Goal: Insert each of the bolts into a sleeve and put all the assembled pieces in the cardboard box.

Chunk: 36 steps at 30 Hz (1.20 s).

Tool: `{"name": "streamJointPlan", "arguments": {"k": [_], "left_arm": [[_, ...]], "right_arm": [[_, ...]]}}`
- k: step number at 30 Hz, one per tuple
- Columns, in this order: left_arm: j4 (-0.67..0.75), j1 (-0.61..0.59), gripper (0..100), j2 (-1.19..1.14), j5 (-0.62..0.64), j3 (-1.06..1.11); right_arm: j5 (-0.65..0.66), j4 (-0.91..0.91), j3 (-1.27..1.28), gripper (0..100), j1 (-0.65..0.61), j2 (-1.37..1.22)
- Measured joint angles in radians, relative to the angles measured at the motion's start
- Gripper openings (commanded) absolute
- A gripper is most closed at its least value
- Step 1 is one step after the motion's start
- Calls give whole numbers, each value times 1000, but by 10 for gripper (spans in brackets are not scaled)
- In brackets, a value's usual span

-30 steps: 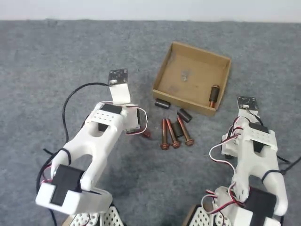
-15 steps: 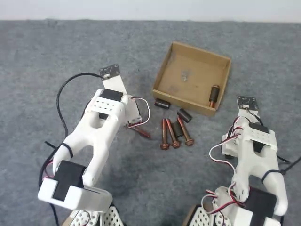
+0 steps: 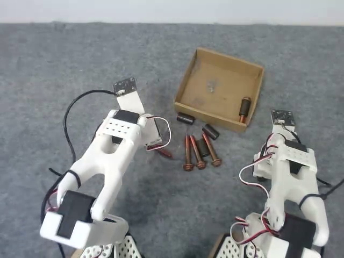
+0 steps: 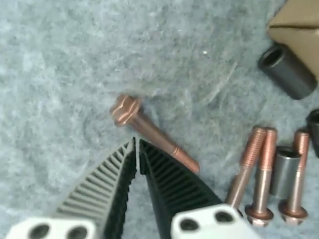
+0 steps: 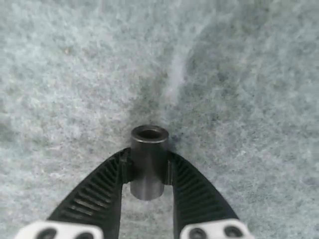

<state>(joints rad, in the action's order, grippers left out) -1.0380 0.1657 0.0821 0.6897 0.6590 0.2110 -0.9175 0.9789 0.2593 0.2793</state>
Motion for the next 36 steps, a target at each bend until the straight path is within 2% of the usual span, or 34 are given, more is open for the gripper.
{"name": "streamJointPlan", "arguments": {"k": [13, 19, 21, 32, 36], "left_arm": [[186, -75, 22, 5, 68, 97], [187, -80, 210, 12, 68, 97], [187, -75, 234, 18, 69, 97], [187, -2, 175, 81, 68, 164], [196, -5, 174, 8, 68, 163]], "right_arm": [[0, 0, 0, 6, 0, 0], [0, 0, 0, 6, 0, 0], [0, 0, 0, 6, 0, 0], [0, 0, 0, 6, 0, 0], [0, 0, 0, 6, 0, 0]]}}
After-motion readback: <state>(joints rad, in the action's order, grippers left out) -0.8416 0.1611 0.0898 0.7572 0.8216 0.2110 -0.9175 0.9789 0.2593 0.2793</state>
